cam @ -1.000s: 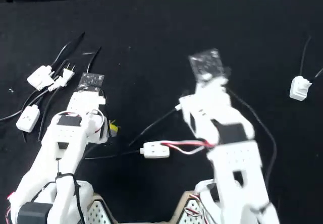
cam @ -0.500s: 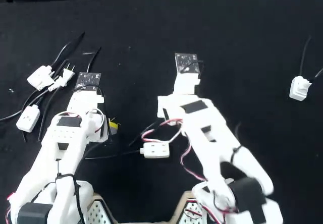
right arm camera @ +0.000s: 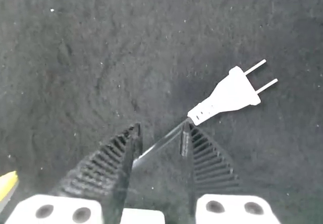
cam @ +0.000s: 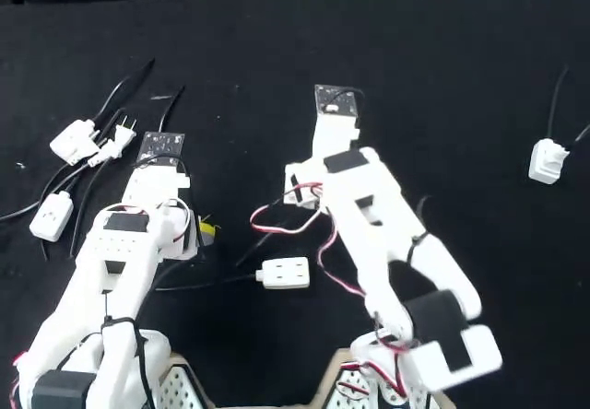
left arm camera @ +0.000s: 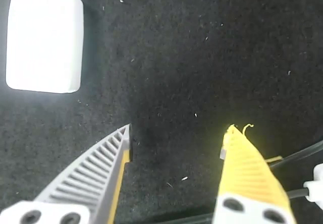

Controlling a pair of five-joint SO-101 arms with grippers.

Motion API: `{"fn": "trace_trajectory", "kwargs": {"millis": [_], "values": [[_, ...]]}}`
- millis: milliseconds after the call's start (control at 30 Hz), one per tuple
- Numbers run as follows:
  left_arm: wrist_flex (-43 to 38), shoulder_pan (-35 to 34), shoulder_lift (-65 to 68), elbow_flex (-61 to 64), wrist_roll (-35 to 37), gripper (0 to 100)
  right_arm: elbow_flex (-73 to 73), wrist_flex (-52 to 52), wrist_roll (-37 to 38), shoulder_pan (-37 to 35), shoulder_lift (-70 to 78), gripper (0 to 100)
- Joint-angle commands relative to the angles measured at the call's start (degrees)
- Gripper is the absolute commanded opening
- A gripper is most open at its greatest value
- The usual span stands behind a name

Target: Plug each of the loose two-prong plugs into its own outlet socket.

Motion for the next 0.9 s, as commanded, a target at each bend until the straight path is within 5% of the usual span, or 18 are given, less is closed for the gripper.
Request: {"fn": "trace_trajectory", "kwargs": {"millis": [0,133,467,567,700,867], "values": [[-0.5,-0.2,-1.5,-0.3,0.6,29,-5.4,2.9,-4.7,-1.2,2.0,21.5],[-0.5,-0.2,-1.5,-0.3,0.7,29,-8.0,5.2,-6.0,-1.5,5.1,29.3],[-0.4,-0.2,-1.5,-0.3,0.7,29,-17.1,5.5,-6.1,-1.4,16.1,29.0],[-0.3,-0.2,-1.5,-0.3,0.7,29,-18.8,5.6,-5.7,-1.1,19.0,23.5],[-0.3,-0.3,-1.5,-0.4,0.7,29,-18.8,5.7,-2.4,1.4,20.8,0.5],[-0.3,-0.3,-1.5,-0.6,0.7,29,-18.7,5.7,8.1,8.9,18.5,1.5]]}}
